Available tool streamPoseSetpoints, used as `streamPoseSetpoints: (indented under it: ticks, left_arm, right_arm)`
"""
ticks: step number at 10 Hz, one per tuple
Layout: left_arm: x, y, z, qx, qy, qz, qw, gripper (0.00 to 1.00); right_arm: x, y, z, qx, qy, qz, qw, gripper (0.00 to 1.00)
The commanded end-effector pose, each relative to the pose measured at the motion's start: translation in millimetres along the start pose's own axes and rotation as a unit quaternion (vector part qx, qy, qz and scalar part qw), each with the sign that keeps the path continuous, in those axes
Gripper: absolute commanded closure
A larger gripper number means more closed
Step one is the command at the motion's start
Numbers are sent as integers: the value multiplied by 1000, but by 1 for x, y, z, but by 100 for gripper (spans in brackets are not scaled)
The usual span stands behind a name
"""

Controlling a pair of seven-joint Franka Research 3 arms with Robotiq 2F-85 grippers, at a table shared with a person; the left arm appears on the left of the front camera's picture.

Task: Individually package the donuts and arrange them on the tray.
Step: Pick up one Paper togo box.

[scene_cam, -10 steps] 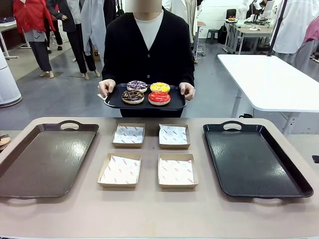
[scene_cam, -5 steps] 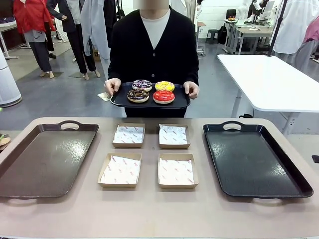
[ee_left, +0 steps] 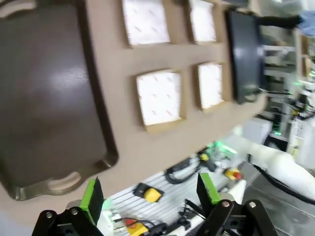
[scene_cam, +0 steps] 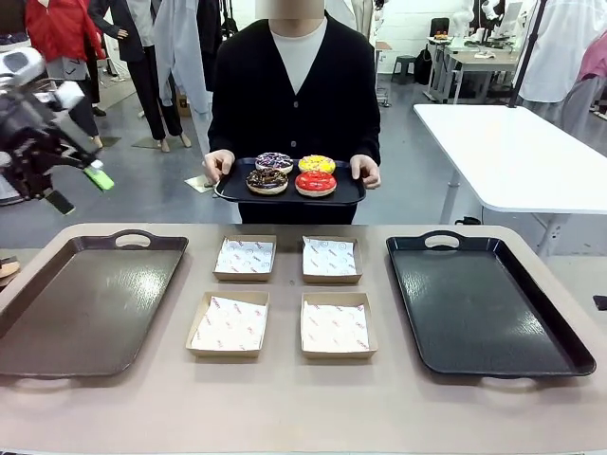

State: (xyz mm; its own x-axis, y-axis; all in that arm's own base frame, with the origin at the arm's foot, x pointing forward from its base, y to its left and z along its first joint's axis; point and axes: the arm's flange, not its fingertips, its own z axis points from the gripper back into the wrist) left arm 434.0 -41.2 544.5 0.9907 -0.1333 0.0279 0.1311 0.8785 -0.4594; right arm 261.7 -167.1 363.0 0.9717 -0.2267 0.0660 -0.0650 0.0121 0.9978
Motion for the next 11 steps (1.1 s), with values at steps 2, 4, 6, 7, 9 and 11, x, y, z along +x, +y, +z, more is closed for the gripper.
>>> streamPoseSetpoints:
  ticks: [2,4,6,7,9,11]
  left_arm:
    - [58,-22,-45,116,1,24,993,0]
    - [90,-41,-97,157,-40,12,987,0]
    - [115,-49,-141,194,-81,-22,977,0]
    - [127,-49,-156,210,-92,-36,973,0]
    - [146,-44,-178,243,-102,-51,963,0]
    - [159,-47,-205,258,-98,-53,960,0]
  right_arm:
    - [-1,0,0,8,-1,3,1000,0]
    - [-1,0,0,8,-1,3,1000,0]
    - [-1,0,0,8,-1,3,1000,0]
    - [-1,0,0,8,-1,3,1000,0]
    - [-1,0,0,8,-1,3,1000,0]
    - [-1,0,0,8,-1,3,1000,0]
